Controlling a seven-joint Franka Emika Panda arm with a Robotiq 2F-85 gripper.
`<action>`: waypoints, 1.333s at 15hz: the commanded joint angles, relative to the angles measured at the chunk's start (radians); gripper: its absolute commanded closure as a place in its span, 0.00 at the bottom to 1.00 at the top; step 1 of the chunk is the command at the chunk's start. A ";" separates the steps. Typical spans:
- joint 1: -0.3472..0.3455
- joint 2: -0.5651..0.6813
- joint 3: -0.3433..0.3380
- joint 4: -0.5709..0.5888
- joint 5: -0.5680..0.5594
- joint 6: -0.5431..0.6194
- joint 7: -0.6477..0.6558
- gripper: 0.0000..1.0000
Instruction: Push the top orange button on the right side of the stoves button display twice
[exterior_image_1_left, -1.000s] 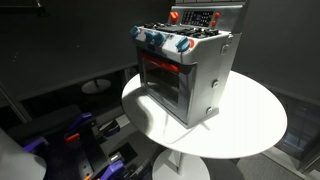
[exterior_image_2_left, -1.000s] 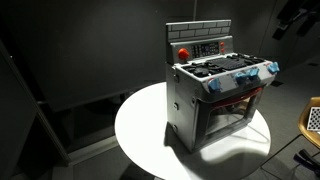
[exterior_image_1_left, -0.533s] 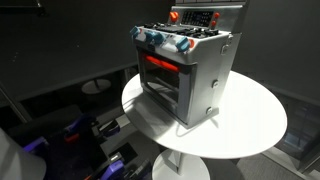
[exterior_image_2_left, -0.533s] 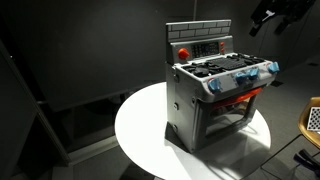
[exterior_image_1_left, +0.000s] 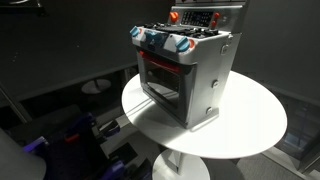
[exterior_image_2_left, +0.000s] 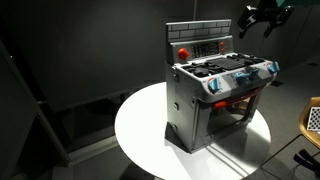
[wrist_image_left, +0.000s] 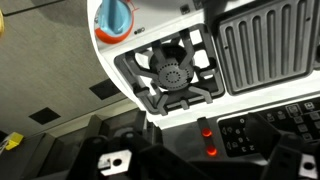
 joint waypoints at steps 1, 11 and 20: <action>0.012 0.107 -0.033 0.106 -0.087 -0.030 0.099 0.00; 0.121 0.315 -0.153 0.303 -0.129 -0.098 0.179 0.00; 0.192 0.406 -0.224 0.430 -0.135 -0.144 0.197 0.00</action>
